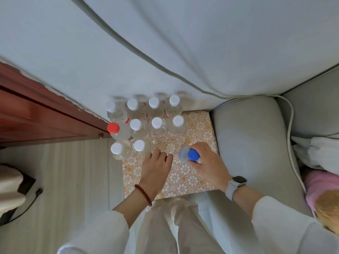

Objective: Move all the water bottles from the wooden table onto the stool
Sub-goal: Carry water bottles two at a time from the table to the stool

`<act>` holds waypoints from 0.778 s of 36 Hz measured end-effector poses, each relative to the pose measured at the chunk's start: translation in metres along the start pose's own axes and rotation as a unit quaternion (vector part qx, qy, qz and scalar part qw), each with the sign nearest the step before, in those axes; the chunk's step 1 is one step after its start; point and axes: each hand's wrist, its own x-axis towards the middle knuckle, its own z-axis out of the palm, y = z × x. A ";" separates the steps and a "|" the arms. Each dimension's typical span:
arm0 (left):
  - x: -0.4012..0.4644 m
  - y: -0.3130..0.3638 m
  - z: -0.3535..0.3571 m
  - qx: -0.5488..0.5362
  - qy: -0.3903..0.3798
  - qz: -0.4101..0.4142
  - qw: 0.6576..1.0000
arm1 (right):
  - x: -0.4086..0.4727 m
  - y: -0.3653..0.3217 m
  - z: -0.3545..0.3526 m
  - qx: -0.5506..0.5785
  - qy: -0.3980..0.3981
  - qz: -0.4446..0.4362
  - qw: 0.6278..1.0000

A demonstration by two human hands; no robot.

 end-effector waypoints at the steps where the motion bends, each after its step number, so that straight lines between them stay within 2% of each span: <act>1: 0.002 -0.002 -0.002 0.025 0.004 0.017 1.000 | 0.001 -0.002 -0.001 0.004 -0.001 0.002 1.000; 5: 0.008 -0.011 -0.005 0.076 -0.006 0.035 0.996 | 0.007 -0.008 -0.004 0.009 0.003 -0.013 1.000; 11: 0.021 -0.022 -0.005 0.057 0.016 -0.035 0.998 | 0.024 -0.014 -0.001 0.018 0.030 -0.040 0.999; 14: 0.026 -0.023 -0.004 0.056 0.023 -0.042 0.997 | 0.033 -0.018 0.001 0.031 0.038 -0.034 0.998; 28: 0.033 -0.027 0.003 -0.031 0.079 -0.091 0.992 | 0.039 -0.016 0.002 0.050 -0.023 -0.084 0.995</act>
